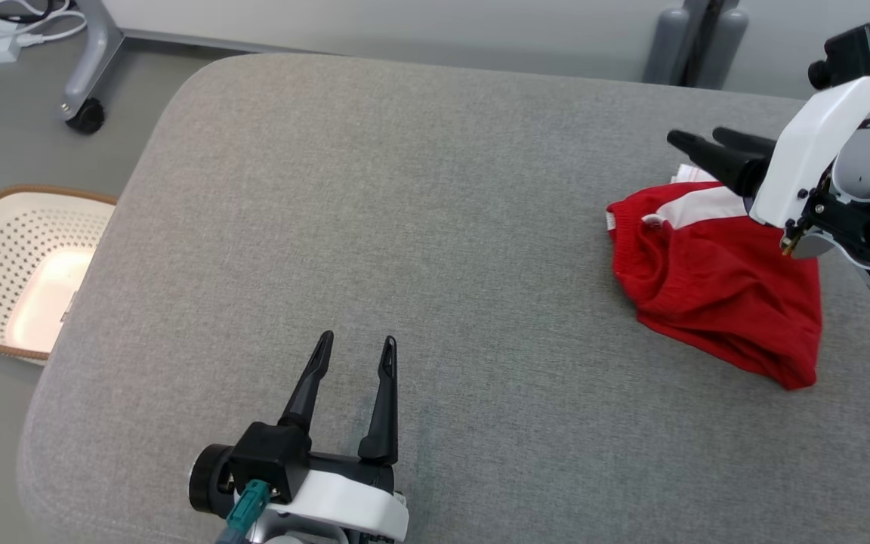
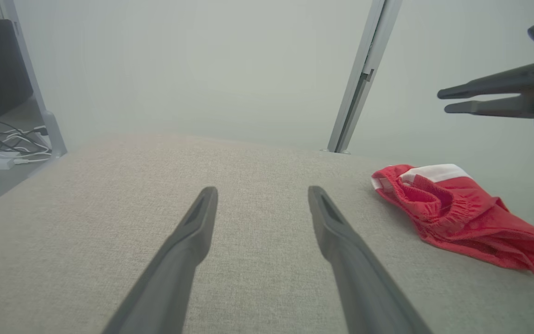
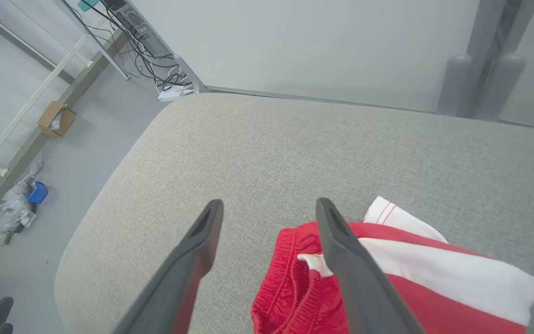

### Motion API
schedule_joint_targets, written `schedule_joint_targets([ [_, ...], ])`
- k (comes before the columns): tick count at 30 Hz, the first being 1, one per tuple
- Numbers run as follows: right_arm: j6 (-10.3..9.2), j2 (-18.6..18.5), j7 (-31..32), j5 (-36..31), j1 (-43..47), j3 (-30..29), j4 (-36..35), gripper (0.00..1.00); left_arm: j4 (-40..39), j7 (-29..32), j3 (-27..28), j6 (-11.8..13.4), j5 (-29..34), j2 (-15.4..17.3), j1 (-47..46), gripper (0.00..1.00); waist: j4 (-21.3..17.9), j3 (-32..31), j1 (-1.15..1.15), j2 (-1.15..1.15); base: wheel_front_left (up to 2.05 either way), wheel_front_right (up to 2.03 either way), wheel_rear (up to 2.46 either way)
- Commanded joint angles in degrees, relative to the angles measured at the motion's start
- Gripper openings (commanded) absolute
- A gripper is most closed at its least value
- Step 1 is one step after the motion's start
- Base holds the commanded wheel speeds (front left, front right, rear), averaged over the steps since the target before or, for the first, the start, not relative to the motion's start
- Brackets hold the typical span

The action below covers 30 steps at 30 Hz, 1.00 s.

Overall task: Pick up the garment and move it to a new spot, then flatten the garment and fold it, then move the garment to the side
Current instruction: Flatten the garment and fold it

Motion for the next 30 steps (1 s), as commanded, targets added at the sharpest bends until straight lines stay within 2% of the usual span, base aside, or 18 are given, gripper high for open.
schedule_joint_targets([
  [1, 0.00, -0.81, -1.64, -0.21, -0.56, 0.05, -1.01, 1.00, -0.01, -0.23, 0.65, -0.27, 0.62, 0.21, 0.08, 1.00, -1.06, -0.92, 0.00, 0.00, 0.00, 0.00, 0.00],
  [9, 0.00, -5.44, -16.59, -8.45, 0.86, 2.27, -6.27, 1.00, -1.68, -0.23, 4.25, -0.87, 2.29, 0.23, -0.18, 1.00, -4.85, -3.42, 0.00, 0.00, 0.00, 0.00, 0.00],
  [13, 0.00, -8.02, -26.37, -10.96, 4.68, 0.27, -7.32, 1.00, -3.29, -0.23, 6.96, -0.94, 2.41, 0.21, -0.41, 1.00, -7.10, -4.68, 0.00, 0.00, 0.00, 0.00, 0.00],
  [16, 0.00, -8.92, -34.69, -15.06, 9.15, -2.12, -6.29, 1.00, -4.69, -0.22, 8.86, -0.64, 2.83, 0.23, -0.52, 1.00, -8.95, -5.36, 0.00, 0.00, 0.00, 0.00, 0.00],
  [19, 0.00, -8.82, -36.65, -21.00, 13.09, -9.05, -6.69, 1.00, -6.17, -0.23, 10.82, -0.67, 3.10, 0.21, -0.74, 1.00, -10.85, -5.51, 0.00, 0.00, 0.00, 0.00, 0.00],
  [20, 0.00, -8.82, -36.65, -21.00, 13.09, -9.05, -6.69, 1.00, -6.17, -0.23, 10.82, -0.67, 3.10, 0.21, -0.74, 1.00, -10.85, -5.51, 0.00, 0.00, 0.00, 0.00, 0.00],
  [21, 0.00, -8.55, -36.74, -24.96, 14.16, -14.04, -8.19, 1.00, -6.64, -0.23, 11.62, -0.77, 3.23, 0.21, -0.80, 1.00, -11.52, -5.45, 0.00, 0.00, 0.00, 0.00, 0.00],
  [22, 0.00, -7.64, -36.69, -28.34, 16.93, -18.75, -9.50, 1.00, -7.05, -0.23, 12.21, -0.94, 3.50, 0.21, -0.85, 1.00, -12.15, -5.44, 0.00, 0.00, 0.00, 0.00, 0.00],
  [26, 0.00, 0.65, -36.53, -44.55, 31.44, -37.47, -19.92, 1.00, -7.79, -0.23, 14.79, -1.49, 4.24, 0.17, -0.32, 1.00, -14.17, -5.29, 0.00, 0.00, 0.00, 0.00, 0.00],
  [30, -0.01, 10.24, -36.57, -55.34, 44.33, -49.34, -30.10, 1.00, -7.54, -0.23, 16.21, -2.63, 5.46, 0.21, 0.68, 1.00, -14.97, -5.51, 0.00, 0.00, 0.00, 0.00, 0.00],
])
